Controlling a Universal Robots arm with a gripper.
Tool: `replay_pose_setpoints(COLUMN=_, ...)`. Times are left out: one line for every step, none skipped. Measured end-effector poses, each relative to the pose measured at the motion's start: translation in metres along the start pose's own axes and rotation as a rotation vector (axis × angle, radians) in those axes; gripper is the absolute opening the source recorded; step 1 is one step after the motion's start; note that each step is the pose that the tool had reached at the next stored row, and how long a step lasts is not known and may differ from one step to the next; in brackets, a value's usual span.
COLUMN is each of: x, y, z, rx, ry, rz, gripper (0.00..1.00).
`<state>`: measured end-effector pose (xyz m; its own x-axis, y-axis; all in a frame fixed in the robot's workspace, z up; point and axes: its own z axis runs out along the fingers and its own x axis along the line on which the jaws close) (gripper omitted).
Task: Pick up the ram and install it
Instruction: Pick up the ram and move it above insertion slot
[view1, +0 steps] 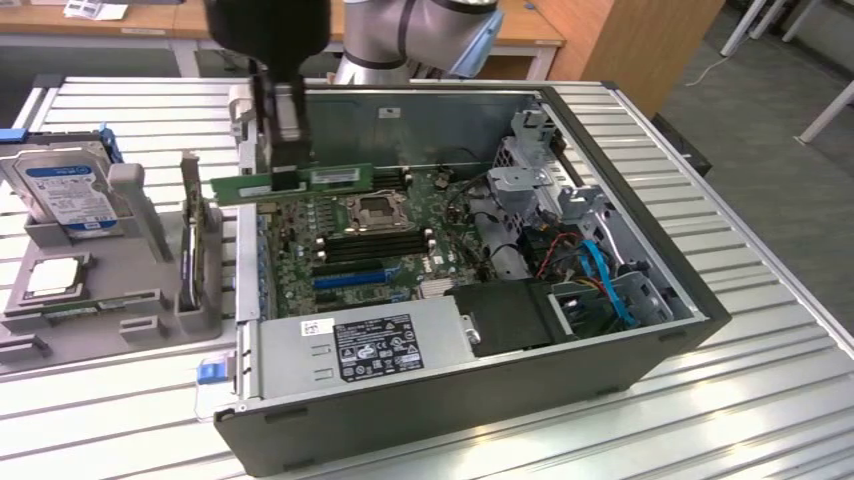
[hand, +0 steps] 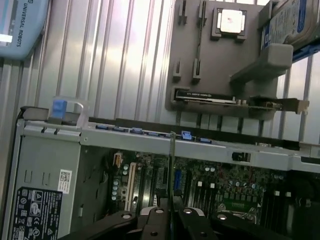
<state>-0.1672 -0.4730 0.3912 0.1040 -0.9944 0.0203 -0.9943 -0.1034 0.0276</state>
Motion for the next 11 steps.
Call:
replay_pose_setpoints(x=0.000, y=-0.0040, z=-0.0001, rx=0.0000, ry=0.0001, rz=-0.001, gripper=0.13)
replay_pose_setpoints(x=0.001, y=-0.0081, z=-0.0002, rx=0.0001, ry=0.0001, rz=-0.003, gripper=0.13)
replay_pose_setpoints(x=0.001, y=-0.0122, z=-0.0003, rx=0.0001, ry=0.0001, rz=-0.005, gripper=0.13)
replay_pose_setpoints(x=0.002, y=-0.0163, z=-0.0004, rx=0.0002, ry=0.0001, rz=-0.006, gripper=0.13)
replay_pose_setpoints(x=0.002, y=-0.0207, z=-0.0005, rx=0.0002, ry=0.0002, rz=-0.008, gripper=0.13)
replay_pose_setpoints(x=0.003, y=-0.0248, z=-0.0007, rx=0.0002, ry=0.0003, rz=-0.010, gripper=0.13)
replay_pose_setpoints(x=0.003, y=-0.0289, z=-0.0007, rx=0.0003, ry=0.0002, rz=-0.011, gripper=0.13)
replay_pose_setpoints(x=0.003, y=-0.0329, z=-0.0008, rx=0.0003, ry=0.0003, rz=-0.013, gripper=0.13)
replay_pose_setpoints(x=0.004, y=-0.0370, z=-0.0009, rx=0.0003, ry=0.0004, rz=-0.014, gripper=0.13)
replay_pose_setpoints(x=0.004, y=-0.0411, z=-0.0010, rx=0.0004, ry=0.0004, rz=-0.016, gripper=0.13)
replay_pose_setpoints(x=0.005, y=-0.0455, z=-0.0012, rx=0.0004, ry=0.0005, rz=-0.018, gripper=0.13)
